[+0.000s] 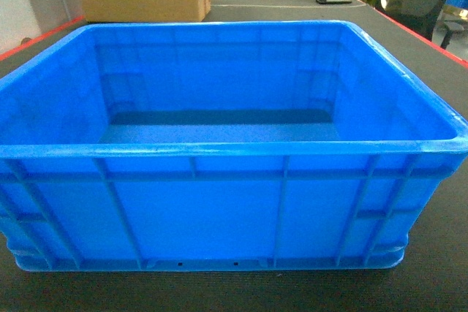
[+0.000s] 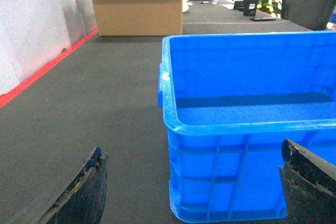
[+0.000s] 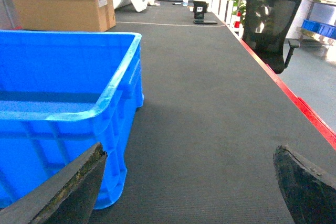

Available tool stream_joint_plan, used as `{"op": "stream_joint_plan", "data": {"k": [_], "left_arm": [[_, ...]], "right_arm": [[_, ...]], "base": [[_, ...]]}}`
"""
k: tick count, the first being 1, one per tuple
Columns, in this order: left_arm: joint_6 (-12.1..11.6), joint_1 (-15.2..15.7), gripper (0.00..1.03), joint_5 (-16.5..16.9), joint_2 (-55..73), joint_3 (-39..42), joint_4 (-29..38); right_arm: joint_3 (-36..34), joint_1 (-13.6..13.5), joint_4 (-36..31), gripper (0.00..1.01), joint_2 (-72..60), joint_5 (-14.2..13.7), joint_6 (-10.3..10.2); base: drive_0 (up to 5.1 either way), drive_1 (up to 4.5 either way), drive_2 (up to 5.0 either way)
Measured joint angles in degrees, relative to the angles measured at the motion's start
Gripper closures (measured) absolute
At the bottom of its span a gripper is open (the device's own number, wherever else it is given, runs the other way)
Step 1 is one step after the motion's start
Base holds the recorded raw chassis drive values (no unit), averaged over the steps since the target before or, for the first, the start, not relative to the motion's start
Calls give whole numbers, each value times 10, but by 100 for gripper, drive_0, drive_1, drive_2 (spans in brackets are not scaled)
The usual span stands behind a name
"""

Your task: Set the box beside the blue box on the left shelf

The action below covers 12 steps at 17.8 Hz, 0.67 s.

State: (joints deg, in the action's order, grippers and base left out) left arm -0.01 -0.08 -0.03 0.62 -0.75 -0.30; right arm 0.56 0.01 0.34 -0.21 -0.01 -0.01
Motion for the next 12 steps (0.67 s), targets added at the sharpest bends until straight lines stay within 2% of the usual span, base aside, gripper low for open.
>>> {"op": "stream_joint_plan", "data": {"k": [12], "left_arm": [[0, 0, 5, 0, 0, 0, 0]], "right_arm": [[0, 0, 0, 3, 0, 0, 0]], "base": [[0, 0, 0]]}}
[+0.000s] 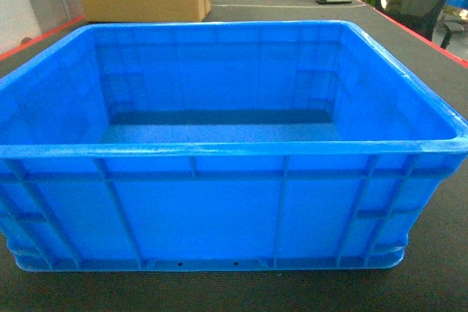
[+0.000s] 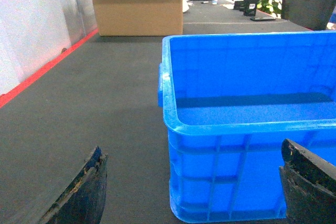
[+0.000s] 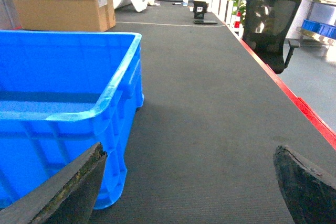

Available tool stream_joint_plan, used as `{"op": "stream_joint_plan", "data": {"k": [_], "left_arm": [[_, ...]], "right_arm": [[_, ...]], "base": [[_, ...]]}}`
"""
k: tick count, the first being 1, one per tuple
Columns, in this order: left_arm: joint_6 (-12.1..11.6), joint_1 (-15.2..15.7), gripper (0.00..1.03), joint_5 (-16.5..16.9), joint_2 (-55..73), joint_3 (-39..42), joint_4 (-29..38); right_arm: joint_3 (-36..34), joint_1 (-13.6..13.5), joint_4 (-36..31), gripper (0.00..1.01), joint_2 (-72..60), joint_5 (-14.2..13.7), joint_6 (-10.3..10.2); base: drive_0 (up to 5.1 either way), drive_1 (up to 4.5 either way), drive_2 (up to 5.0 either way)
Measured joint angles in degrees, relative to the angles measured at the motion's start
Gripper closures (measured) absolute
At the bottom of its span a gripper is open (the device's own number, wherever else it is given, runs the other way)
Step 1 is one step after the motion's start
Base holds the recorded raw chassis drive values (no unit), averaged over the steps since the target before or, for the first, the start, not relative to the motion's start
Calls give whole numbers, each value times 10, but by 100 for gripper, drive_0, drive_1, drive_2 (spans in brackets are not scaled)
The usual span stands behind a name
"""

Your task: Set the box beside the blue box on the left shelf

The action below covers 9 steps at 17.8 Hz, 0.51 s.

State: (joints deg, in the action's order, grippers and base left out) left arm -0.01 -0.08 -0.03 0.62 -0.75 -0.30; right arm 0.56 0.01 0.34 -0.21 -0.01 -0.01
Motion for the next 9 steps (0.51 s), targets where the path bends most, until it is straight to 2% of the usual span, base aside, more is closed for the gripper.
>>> {"op": "stream_joint_plan", "data": {"k": [5, 6, 7, 8, 9], "left_arm": [[0, 0, 5, 0, 0, 0, 0], [12, -14, 5, -40, 9, -10, -39], [90, -109, 5, -273, 124, -50, -88], [94, -109, 5, -266, 157, -72, -54], [93, -89, 5, -233, 227, -116, -6]], "right_arm": [[0, 0, 0, 3, 0, 0, 0], [0, 0, 0, 3, 0, 0, 0], [51, -111, 88, 3, -139, -257, -45], [70, -129, 46, 3, -180, -281, -52], [127, -141, -17, 3, -252, -270, -54]], "base": [[0, 0, 0], [0, 0, 0], [0, 0, 0], [0, 0, 0], [0, 0, 0]]}}
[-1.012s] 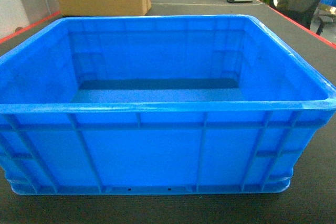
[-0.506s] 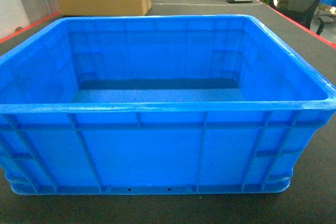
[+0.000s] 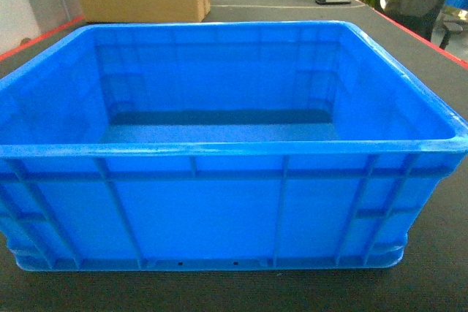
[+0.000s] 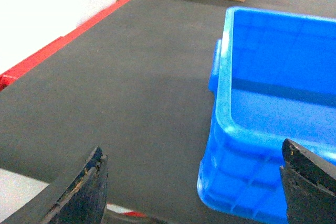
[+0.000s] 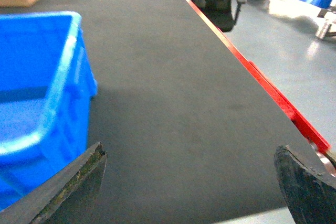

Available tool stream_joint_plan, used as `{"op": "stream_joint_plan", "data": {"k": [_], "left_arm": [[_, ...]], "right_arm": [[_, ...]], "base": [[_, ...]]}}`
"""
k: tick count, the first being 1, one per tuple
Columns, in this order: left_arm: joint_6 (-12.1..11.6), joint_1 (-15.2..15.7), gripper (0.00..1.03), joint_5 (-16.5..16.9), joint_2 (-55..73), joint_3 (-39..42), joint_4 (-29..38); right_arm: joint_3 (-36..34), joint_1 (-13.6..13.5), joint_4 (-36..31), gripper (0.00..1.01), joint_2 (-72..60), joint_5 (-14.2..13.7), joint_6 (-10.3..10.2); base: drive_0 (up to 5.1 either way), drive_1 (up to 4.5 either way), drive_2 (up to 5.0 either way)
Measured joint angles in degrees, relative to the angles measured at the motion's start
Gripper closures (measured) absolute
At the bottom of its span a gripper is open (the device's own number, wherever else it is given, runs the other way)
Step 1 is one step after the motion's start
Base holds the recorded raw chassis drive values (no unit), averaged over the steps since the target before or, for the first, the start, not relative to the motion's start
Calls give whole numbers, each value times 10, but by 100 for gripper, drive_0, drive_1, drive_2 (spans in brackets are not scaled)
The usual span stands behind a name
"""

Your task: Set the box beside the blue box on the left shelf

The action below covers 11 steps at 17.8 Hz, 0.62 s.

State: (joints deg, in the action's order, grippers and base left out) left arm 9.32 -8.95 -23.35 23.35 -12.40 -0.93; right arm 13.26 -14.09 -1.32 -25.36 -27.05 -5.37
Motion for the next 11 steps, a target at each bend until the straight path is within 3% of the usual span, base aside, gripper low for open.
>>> {"op": "stream_joint_plan", "data": {"k": [2, 7, 9, 11], "left_arm": [[-6, 25, 5, 44, 111, -80, 39], [-16, 36, 5, 98, 208, -144, 63], [-22, 58, 5, 143, 348, -231, 69], [-24, 69, 5, 154, 483, -312, 51]], "right_arm": [[75, -1, -30, 3, -108, 56, -15], [136, 16, -22, 3, -206, 110, -27], [215, 30, -24, 3, -343, 161, -28], [306, 32, -2, 3, -459, 200, -38]], "base": [[0, 0, 0], [0, 0, 0], [0, 0, 0], [0, 0, 0]]}}
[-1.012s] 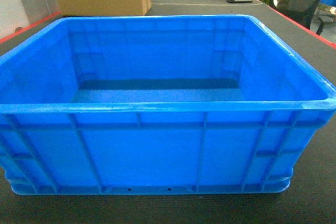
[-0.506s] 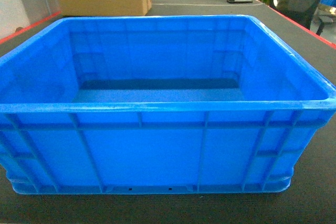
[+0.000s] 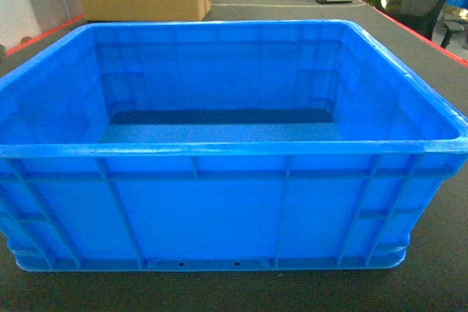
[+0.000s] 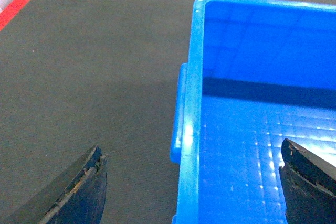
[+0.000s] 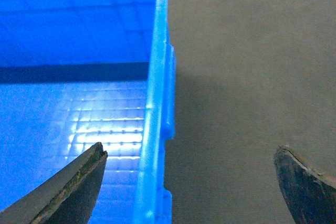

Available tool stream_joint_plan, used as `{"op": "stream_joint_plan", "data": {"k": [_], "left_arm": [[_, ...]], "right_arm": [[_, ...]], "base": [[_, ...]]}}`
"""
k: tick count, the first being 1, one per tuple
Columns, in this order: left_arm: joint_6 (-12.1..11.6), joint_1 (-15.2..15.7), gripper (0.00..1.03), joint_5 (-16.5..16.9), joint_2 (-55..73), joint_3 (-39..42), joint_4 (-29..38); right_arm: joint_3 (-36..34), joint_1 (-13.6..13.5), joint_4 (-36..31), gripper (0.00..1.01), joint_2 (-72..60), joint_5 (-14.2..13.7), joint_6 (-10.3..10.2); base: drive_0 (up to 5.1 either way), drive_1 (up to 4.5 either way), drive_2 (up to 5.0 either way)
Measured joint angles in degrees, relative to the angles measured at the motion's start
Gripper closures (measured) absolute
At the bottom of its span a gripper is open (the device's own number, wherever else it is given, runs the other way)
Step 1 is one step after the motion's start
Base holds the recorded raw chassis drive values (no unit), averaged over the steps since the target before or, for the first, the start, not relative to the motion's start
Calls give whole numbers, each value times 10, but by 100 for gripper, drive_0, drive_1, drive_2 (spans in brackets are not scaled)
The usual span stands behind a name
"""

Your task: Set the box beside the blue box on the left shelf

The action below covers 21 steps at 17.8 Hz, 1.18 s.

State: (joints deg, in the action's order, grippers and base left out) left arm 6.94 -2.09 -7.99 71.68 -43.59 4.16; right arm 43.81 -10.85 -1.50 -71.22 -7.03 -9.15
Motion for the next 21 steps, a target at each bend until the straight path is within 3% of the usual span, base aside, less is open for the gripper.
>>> {"op": "stream_joint_plan", "data": {"k": [2, 4, 10, 12, 18, 19, 21], "left_arm": [[-8, 3, 5, 5, 79, -50, -21], [-27, -2, 5, -2, 125, -72, -24], [-50, -19, 5, -18, 165, -94, -56], [-59, -22, 5, -21, 174, -94, -66], [-59, -24, 63, -23, 180, -99, -109], [-58, -24, 74, -29, 180, -100, -115], [-39, -22, 89, -25, 179, -103, -119]], "right_arm": [[57, -4, 10, 3, -79, 16, -9], [90, -5, 17, 3, -143, 9, -11], [115, -26, 20, 5, -214, 9, -7], [116, -35, 31, 24, -217, 8, -5], [121, -35, 41, 83, -227, -1, -2], [121, -38, 40, 91, -227, -3, -8], [119, -38, 37, 91, -226, -5, -13]], "base": [[0, 0, 0], [0, 0, 0], [0, 0, 0], [0, 0, 0], [0, 0, 0], [0, 0, 0], [0, 0, 0]]}}
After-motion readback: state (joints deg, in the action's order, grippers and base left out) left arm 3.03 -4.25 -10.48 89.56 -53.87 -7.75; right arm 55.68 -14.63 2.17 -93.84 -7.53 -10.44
